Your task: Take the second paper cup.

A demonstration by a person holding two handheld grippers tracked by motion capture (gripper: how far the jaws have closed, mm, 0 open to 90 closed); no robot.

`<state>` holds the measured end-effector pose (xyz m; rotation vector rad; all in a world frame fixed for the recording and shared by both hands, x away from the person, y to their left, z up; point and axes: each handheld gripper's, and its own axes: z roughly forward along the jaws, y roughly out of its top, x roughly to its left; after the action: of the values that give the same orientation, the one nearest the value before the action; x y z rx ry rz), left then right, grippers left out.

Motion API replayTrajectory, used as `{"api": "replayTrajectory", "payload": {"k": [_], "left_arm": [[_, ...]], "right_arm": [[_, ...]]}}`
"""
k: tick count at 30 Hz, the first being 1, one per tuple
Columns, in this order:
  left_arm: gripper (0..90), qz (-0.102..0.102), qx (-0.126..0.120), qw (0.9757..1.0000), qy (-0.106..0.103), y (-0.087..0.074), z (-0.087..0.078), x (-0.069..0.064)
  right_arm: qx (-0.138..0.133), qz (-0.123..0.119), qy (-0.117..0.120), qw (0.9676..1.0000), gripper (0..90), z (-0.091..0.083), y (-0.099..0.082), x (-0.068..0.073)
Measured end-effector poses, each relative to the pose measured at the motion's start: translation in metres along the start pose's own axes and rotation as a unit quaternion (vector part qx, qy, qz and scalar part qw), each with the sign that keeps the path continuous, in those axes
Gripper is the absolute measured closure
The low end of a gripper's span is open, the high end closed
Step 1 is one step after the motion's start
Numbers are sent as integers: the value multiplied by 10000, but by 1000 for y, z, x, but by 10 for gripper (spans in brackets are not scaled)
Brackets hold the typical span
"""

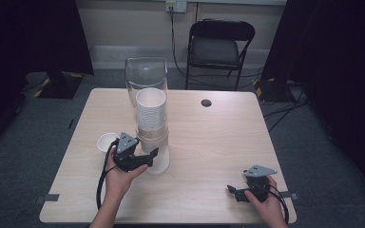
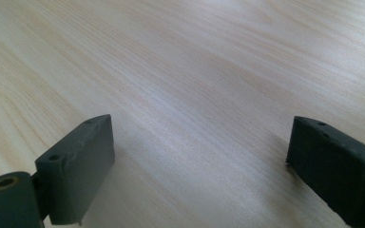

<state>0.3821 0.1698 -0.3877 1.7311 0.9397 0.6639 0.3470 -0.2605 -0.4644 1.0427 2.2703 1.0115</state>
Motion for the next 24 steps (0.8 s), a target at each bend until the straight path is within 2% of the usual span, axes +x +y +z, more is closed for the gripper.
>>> {"api": "replayTrajectory", "payload": {"k": [2, 4, 8, 17, 18, 19, 20, 21, 22, 23, 24], "left_arm": [[255, -49, -171, 9998, -3, 0, 4, -1], [303, 189, -126, 9997, 32, -1, 8, -1], [327, 430, -130, 9989, 139, -3, 12, -1], [357, 529, -226, 9981, 208, -7, 16, -3], [359, 438, -365, 9982, 188, -11, 16, -5], [360, 424, -364, 9982, 211, -11, 17, -6], [365, 573, -113, 9979, 293, -10, 17, -6], [387, 753, 779, 9931, 450, -15, 22, -6], [392, 651, 1229, 9894, 416, -26, 28, -3], [388, 422, 1024, 9931, 372, -42, 30, 0], [384, 236, 655, 9969, 358, -53, 29, 0]], "right_arm": [[2, 7, 10, 10000, 79, 0, 0, 0], [2, 8, 8, 10000, 79, 0, 0, 0], [1, -1, 2, 10000, 79, 0, 0, 0], [-2, -4, 2, 10000, 79, 0, 0, 0], [0, -2, 1, 10000, 79, 0, 0, 0], [-2, -5, 2, 10000, 79, 0, 0, 0], [-4, -5, 1, 10000, 79, 0, 0, 0], [-2, -3, 2, 10000, 79, 0, 0, 0], [6, 7, -2, 10000, 79, 0, 0, 0], [-2, -5, 2, 10000, 80, 0, 0, 0], [-3, -6, 1, 10000, 80, 0, 0, 0]]}}
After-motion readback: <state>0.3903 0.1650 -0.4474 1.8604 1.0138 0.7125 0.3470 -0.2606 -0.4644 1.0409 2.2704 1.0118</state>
